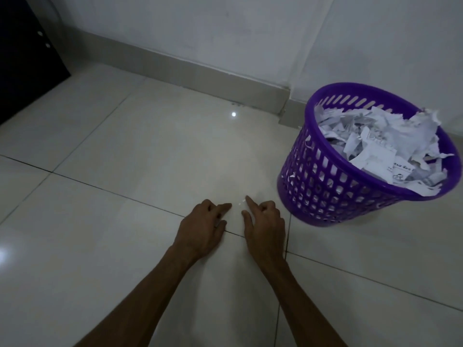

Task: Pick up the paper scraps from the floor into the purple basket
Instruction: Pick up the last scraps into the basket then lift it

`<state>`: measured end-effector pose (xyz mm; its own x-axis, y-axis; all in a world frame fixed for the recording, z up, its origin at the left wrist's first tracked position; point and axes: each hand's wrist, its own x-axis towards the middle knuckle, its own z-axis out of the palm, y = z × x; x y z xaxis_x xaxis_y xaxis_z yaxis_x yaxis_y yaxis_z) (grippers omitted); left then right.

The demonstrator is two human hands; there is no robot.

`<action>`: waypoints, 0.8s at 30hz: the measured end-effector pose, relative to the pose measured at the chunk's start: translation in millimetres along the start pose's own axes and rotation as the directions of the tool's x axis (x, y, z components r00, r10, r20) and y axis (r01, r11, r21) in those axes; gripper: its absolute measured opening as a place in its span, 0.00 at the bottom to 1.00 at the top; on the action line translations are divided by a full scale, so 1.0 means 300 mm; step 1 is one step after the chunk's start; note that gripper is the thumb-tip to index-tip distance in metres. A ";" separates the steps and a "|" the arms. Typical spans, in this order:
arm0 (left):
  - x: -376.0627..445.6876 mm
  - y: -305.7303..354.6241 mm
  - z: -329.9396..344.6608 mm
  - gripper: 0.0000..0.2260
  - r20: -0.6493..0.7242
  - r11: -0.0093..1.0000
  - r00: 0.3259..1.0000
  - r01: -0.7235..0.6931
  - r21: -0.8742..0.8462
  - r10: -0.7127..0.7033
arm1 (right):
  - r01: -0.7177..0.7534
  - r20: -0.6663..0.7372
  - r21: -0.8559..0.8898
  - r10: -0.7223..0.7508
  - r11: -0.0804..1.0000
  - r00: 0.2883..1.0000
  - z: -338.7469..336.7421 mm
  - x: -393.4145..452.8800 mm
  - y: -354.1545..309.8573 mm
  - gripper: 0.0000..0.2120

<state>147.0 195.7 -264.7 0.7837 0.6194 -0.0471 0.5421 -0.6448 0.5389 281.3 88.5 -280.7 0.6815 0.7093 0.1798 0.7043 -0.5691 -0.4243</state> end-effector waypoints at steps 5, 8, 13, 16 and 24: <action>-0.003 -0.023 0.015 0.21 -0.021 0.984 0.990 -0.135 0.114 0.138 | 0.064 -0.018 0.025 -0.064 0.998 0.998 0.012 -0.009 0.026 0.16; 0.005 -0.026 0.016 0.22 -0.013 0.975 0.986 -0.160 0.156 0.164 | 0.037 -0.022 0.072 -0.035 0.997 0.999 0.018 -0.005 0.021 0.16; 0.016 -0.022 0.014 0.25 0.025 0.959 0.983 -0.182 0.218 0.181 | 0.035 -0.048 0.109 -0.030 0.993 0.998 0.020 0.007 0.015 0.14; 0.022 -0.025 0.017 0.25 0.031 0.947 0.981 -0.193 0.256 0.192 | 0.068 -0.071 0.085 -0.062 0.994 0.996 0.030 0.011 0.011 0.11; 0.027 -0.032 0.007 0.25 0.020 0.964 0.984 -0.178 0.195 0.178 | 0.157 -0.091 0.135 -0.146 0.978 0.985 0.038 0.038 0.024 0.06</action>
<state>148.7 206.0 -271.9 0.8735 0.4857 0.0321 0.4424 -0.8197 0.3639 292.0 97.2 -291.9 0.5867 0.7442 0.3194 0.7695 -0.3892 -0.5064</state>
